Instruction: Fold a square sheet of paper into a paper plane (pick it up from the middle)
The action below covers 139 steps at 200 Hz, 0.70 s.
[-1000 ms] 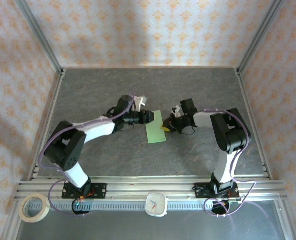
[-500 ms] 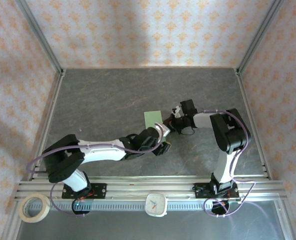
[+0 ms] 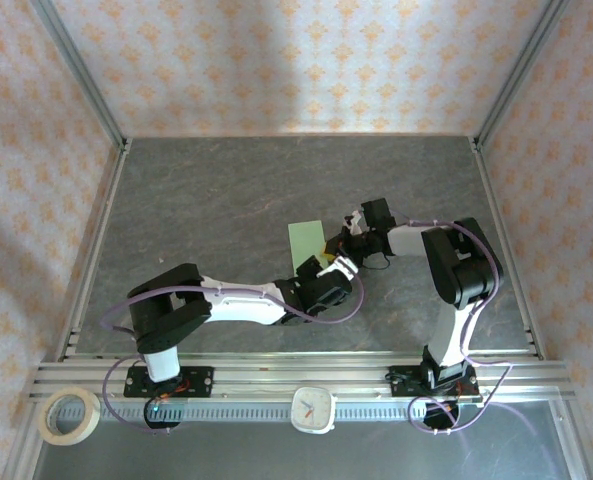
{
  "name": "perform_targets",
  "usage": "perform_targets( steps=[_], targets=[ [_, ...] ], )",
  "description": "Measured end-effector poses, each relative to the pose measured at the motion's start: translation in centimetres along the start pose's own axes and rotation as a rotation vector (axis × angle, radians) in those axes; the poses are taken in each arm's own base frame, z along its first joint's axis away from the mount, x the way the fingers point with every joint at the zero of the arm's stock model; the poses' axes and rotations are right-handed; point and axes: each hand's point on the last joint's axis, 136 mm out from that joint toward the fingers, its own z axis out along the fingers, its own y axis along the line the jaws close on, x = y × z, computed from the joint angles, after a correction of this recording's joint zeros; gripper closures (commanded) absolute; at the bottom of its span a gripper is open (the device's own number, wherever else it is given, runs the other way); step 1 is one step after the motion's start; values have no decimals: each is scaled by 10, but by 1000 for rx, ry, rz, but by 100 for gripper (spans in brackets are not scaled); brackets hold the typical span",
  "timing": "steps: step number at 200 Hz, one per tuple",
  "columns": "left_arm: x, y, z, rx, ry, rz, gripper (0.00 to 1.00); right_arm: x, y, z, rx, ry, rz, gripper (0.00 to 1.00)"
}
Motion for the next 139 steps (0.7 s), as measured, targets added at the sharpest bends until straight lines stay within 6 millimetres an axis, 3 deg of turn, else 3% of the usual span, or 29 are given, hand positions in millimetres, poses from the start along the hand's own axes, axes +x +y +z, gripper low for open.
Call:
perform_targets(
  steps=[49, 72, 118, 139],
  targets=[
    [7, 9, 6, -77, 19, 49, 28, 1, 1, 0, -4, 3, -1, 98],
    [13, 6, 12, -88, 39, 70, 35, 1, 1, 0, -6, 5, -1, 98],
    [13, 8, 13, -107, 41, 88, 63, 1, 1, 0, -6, 5, 2, 96],
    [13, 8, 13, -106, 39, 83, 81, 1, 1, 0, -6, 5, 3, 92]
  ],
)
